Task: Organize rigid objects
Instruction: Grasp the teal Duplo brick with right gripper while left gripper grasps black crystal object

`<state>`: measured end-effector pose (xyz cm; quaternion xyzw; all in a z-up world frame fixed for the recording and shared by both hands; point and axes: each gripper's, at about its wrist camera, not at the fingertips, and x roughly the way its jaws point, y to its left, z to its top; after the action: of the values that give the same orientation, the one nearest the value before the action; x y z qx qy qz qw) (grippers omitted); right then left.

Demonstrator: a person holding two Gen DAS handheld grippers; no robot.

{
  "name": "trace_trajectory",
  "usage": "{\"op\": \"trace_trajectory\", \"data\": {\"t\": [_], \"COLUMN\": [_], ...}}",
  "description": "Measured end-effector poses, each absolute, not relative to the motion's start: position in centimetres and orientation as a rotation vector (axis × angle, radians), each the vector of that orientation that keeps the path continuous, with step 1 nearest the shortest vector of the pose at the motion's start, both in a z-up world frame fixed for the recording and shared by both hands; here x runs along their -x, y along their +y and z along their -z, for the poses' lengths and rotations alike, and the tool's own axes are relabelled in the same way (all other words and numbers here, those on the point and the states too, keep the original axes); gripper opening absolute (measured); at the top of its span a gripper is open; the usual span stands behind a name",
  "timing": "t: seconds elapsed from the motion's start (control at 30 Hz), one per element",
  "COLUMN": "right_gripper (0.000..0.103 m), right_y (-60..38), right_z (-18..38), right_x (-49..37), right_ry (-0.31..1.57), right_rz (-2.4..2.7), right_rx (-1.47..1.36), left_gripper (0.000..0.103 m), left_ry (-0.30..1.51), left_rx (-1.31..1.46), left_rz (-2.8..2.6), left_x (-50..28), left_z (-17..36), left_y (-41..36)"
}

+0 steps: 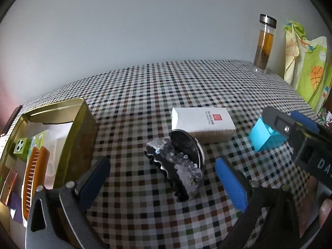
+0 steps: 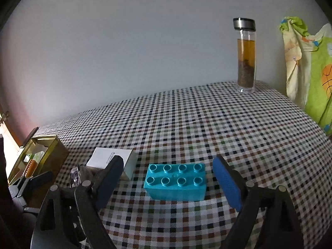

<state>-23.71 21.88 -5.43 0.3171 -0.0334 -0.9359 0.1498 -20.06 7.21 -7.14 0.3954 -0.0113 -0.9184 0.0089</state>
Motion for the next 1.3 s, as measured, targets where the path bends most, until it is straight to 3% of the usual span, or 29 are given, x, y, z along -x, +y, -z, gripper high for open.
{"op": "trace_trajectory", "data": {"t": [0.47, 0.57, 0.6, 0.63, 0.73, 1.3], "right_gripper": [0.091, 0.089, 0.086, 0.069, 0.069, 0.069], "right_y": [21.3, 21.1, 21.1, 21.1, 21.3, 22.0], "right_z": [7.1, 7.4, 7.6, 7.7, 7.7, 6.4], "right_x": [25.4, 25.7, 25.8, 25.9, 25.7, 24.2], "right_ry": [-0.099, -0.091, -0.093, -0.103, -0.119, -0.133], "right_rz": [2.625, 2.596, 2.584, 2.574, 2.564, 2.613], "right_rx": [-1.088, -1.117, -1.13, -1.138, -1.12, -0.952], "left_gripper": [0.102, 0.085, 0.069, 0.06, 0.047, 0.047], "left_ry": [-0.082, -0.055, -0.026, -0.005, -0.005, -0.012], "left_rx": [-1.339, -1.381, -1.404, -1.396, -1.388, -1.131], "left_rz": [2.851, 2.859, 2.869, 2.881, 2.903, 2.983], "left_x": [21.3, 21.7, 21.8, 21.7, 21.4, 18.4], "left_z": [8.0, 8.3, 8.4, 8.3, 8.1, 6.0], "left_y": [7.8, 8.0, 7.7, 7.5, 7.4, 7.0]}}
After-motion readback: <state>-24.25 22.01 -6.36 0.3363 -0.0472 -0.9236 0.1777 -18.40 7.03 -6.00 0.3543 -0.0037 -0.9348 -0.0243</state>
